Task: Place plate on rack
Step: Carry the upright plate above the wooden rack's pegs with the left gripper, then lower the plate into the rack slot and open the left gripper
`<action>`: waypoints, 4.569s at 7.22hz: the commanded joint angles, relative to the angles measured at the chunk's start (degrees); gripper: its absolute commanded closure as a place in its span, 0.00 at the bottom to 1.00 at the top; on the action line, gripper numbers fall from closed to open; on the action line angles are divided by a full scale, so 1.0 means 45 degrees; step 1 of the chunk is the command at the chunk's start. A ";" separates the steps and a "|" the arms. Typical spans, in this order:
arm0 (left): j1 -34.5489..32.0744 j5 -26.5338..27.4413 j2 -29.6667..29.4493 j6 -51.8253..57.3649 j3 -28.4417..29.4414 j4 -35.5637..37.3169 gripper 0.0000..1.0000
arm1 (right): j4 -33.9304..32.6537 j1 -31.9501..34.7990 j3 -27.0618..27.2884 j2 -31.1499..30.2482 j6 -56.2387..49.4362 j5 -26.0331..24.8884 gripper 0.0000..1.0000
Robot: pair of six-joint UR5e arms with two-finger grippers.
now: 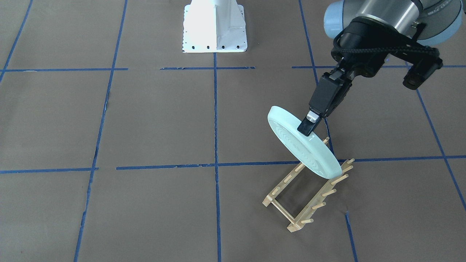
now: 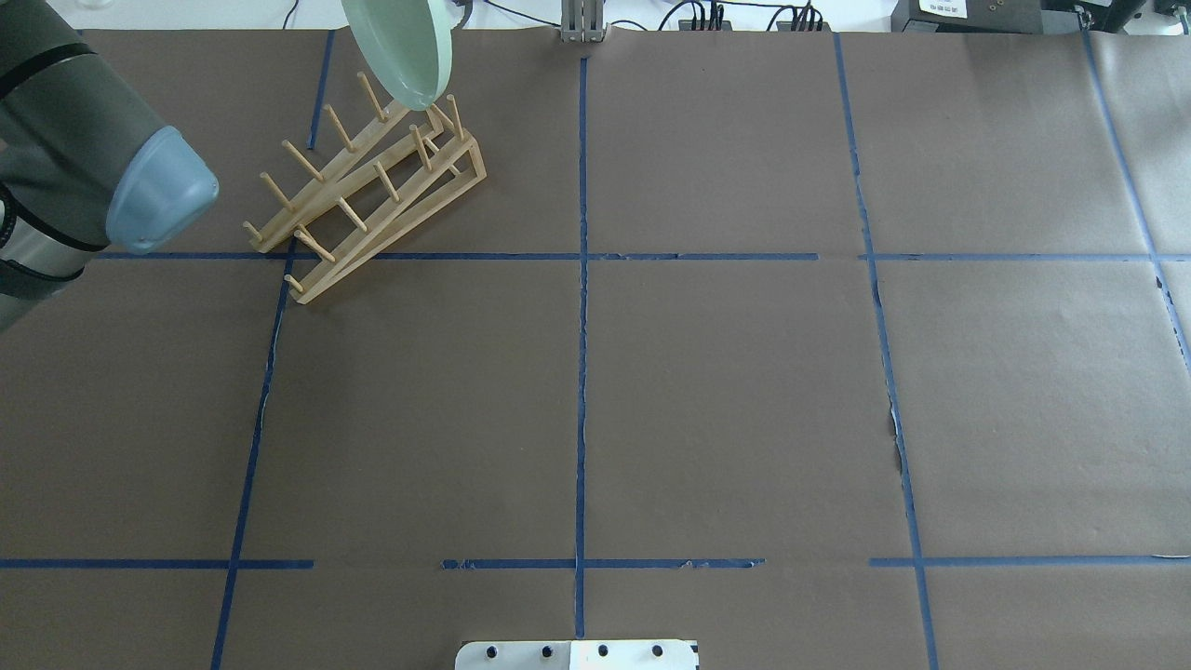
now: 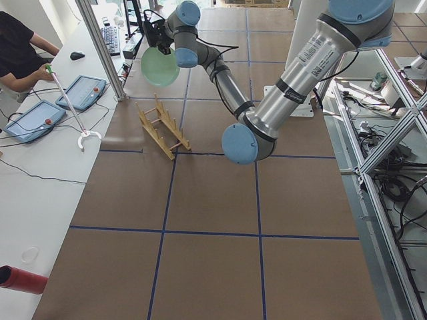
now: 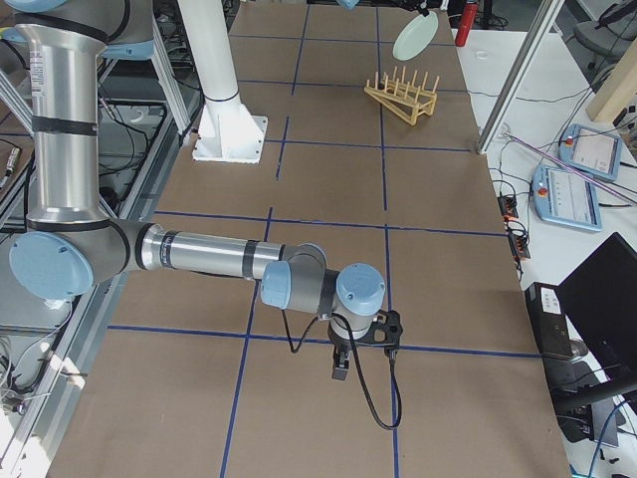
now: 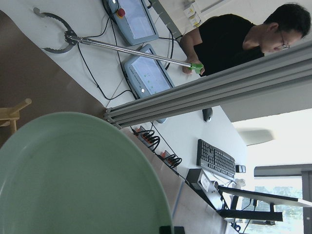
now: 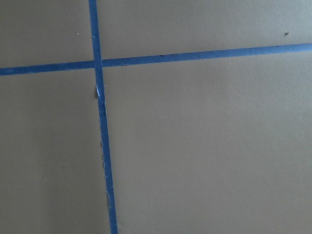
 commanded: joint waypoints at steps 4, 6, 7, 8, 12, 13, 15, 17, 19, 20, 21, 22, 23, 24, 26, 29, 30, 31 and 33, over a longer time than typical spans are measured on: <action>0.0076 0.3348 0.0635 -0.4767 0.3528 -0.6649 1.00 | 0.0000 0.0000 0.0000 0.0000 0.0008 0.0000 0.00; 0.0135 0.3765 0.0931 -0.4951 0.4276 -0.8303 1.00 | 0.0000 0.0000 0.0000 0.0000 0.0008 0.0000 0.00; 0.0329 0.4055 0.1396 -0.4932 0.4278 -0.9023 1.00 | 0.0000 0.0000 0.0000 0.0000 -0.0011 0.0000 0.00; 0.0949 0.4329 0.1826 -0.4816 0.4220 -0.9533 1.00 | 0.0000 0.0000 0.0000 0.0019 -0.0011 0.0000 0.00; 0.1755 0.5092 0.1851 -0.4756 0.4374 -0.9500 1.00 | 0.0000 0.0000 0.0000 0.0000 -0.0011 0.0000 0.00; 0.1853 0.5306 0.1831 -0.4775 0.4530 -0.9538 1.00 | 0.0000 0.0000 0.0000 0.0000 -0.0011 0.0000 0.00; 0.1854 0.5328 0.1773 -0.4775 0.4822 -0.9538 1.00 | 0.0000 0.0000 0.0000 0.0000 -0.0011 0.0000 0.00; 0.1873 0.5328 0.1714 -0.4775 0.5175 -0.9538 1.00 | 0.0000 0.0000 0.0000 0.0000 0.0008 0.0000 0.00; 0.1932 0.5638 0.1519 -0.4814 0.5585 -0.9500 1.00 | 0.0000 0.0000 0.0000 0.0000 0.0008 0.0000 0.00; 0.1932 0.5660 0.1383 -0.4814 0.5857 -0.9499 1.00 | 0.0000 0.0000 0.0000 0.0000 0.0008 0.0000 0.00; 0.1932 0.5660 0.1324 -0.4814 0.6014 -0.9499 1.00 | 0.0000 0.0000 0.0000 0.0000 -0.0011 0.0000 0.00; 0.2009 0.5660 0.1284 -0.4814 0.6190 -0.9480 1.00 | 0.0000 0.0000 0.0000 0.0000 -0.0011 0.0000 0.00; 0.2088 0.5679 0.1284 -0.4795 0.6288 -0.9499 1.00 | 0.0000 0.0000 0.0000 0.0000 0.0008 0.0000 0.00; 0.2204 0.5679 0.1303 -0.4795 0.6328 -0.9480 1.00 | 0.0000 0.0000 0.0000 0.0000 -0.0011 0.0000 0.00; 0.2361 0.5679 0.1323 -0.4756 0.6348 -0.9460 0.00 | 0.0000 0.0000 0.0000 0.0000 0.0008 0.0000 0.00; 0.2362 0.5660 0.1323 -0.4620 0.6348 -0.9460 0.00 | 0.0000 0.0000 0.0000 0.0000 0.0008 0.0000 0.00; 0.2342 0.5621 0.1323 -0.4136 0.6328 -0.9441 0.00 | 0.0000 0.0000 0.0000 0.0000 0.0008 0.0000 0.00; 0.2226 0.5485 0.1323 -0.3222 0.6270 -0.9421 0.00 | 0.0000 0.0000 0.0000 0.0000 0.0008 0.0000 0.00; 0.1448 0.3018 0.1458 0.0730 0.5378 -0.8686 0.00 | 0.0000 0.0000 0.0000 0.0019 0.0008 0.0000 0.00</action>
